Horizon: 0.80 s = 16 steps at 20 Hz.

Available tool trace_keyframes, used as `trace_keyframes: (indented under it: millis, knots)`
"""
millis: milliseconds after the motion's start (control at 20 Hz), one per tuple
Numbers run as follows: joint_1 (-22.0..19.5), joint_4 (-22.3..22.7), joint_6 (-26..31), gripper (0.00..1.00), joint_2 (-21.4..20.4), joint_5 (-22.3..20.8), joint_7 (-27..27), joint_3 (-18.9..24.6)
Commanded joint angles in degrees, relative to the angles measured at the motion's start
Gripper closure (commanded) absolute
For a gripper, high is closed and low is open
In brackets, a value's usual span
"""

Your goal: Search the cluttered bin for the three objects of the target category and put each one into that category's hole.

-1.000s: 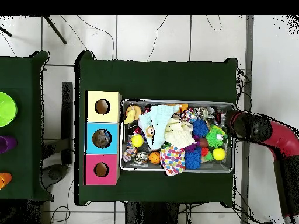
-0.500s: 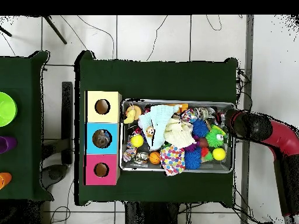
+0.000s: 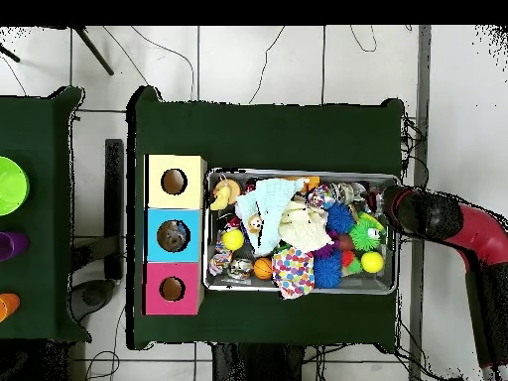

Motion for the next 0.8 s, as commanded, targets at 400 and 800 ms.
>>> trace_keyframes:
  millis: [400,800]
  knots:
    - [0.0,-2.1,6.2,0.0,5.6,-4.5,-24.2,-1.1]
    - [0.1,-1.9,6.5,0.0,5.9,-4.3,-25.2,-1.7]
